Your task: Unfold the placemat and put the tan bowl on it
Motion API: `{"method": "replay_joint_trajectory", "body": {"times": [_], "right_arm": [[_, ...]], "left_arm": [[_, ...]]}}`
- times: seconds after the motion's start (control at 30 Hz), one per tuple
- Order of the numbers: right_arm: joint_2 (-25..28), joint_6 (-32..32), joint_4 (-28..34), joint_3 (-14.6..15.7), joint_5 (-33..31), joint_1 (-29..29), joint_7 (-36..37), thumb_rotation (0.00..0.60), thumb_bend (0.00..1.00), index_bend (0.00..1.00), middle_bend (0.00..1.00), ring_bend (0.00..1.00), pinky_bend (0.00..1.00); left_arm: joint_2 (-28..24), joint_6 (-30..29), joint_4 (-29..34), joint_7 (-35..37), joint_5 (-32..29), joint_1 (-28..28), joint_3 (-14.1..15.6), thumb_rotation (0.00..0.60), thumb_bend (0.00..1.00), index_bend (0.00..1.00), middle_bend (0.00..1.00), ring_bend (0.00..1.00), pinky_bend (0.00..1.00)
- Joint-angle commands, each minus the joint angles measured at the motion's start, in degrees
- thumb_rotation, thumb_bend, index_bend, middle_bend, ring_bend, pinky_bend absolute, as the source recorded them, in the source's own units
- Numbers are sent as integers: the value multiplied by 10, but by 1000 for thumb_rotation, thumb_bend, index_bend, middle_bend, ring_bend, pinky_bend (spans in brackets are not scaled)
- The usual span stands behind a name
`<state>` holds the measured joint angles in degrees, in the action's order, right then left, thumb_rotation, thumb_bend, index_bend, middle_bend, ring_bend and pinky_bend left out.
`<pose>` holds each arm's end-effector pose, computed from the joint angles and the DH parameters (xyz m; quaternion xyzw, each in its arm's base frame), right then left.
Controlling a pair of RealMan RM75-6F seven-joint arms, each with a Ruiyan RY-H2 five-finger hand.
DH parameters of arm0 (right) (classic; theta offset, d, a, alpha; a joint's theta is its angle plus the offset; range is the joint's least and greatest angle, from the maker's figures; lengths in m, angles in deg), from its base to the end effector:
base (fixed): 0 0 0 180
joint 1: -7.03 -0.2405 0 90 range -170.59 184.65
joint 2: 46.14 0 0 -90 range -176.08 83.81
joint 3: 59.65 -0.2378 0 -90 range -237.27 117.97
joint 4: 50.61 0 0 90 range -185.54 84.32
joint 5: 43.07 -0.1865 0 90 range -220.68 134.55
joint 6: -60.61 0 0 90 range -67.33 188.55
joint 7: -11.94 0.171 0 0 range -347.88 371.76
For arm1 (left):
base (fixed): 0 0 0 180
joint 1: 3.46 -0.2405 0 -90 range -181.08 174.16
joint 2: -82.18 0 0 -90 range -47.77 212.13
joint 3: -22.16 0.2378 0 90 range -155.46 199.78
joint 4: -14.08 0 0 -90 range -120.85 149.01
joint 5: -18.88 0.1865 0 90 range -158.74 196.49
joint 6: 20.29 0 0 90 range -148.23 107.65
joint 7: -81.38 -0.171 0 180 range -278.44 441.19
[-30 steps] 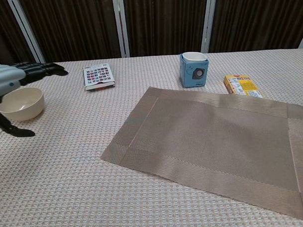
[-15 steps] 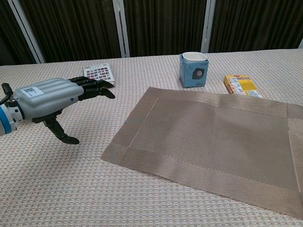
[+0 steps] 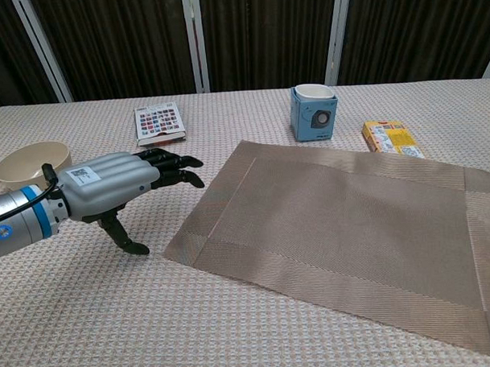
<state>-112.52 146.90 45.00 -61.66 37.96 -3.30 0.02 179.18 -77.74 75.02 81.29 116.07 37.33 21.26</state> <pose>-0.2655 -0.2267 0.1616 0.6094 -0.3457 0.3678 0.6114 -0.1494 0.3230 -0.0511 -0.8432 -0.2272 -0.3662 0.3215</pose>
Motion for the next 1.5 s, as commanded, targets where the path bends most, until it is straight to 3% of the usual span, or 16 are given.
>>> {"method": "replay_joint_trajectory", "body": {"times": [0.03, 0.37, 0.5, 1.17, 1.27, 1.5], "right_arm": [[2, 2, 1, -3, 1, 2, 2, 600, 0, 0, 0, 0, 0], [5, 2, 1, -12, 3, 7, 9, 600, 0, 0, 0, 0, 0], [6, 2, 2, -15, 4, 9, 10, 600, 0, 0, 0, 0, 0], [11, 0, 9, -23, 12, 16, 13, 600, 0, 0, 0, 0, 0], [12, 0, 9, -24, 13, 17, 15, 600, 0, 0, 0, 0, 0], [15, 1, 11, -26, 18, 19, 20, 600, 0, 0, 0, 0, 0]], "left_arm": [[14, 2, -19, -1, -1, 7, 1, 600, 83, 149, 0, 0, 0], [43, 6, -52, 6, -4, 19, 7, 600, 83, 154, 0, 0, 0], [48, 5, -55, 9, -4, 23, 10, 600, 133, 162, 0, 0, 0], [35, 7, -16, -9, -14, 35, 15, 600, 158, 182, 0, 0, 0], [38, 13, -16, -11, -18, 36, 15, 600, 200, 185, 0, 0, 0], [47, 20, -12, -5, -26, 37, 18, 600, 407, 204, 0, 0, 0]]}}
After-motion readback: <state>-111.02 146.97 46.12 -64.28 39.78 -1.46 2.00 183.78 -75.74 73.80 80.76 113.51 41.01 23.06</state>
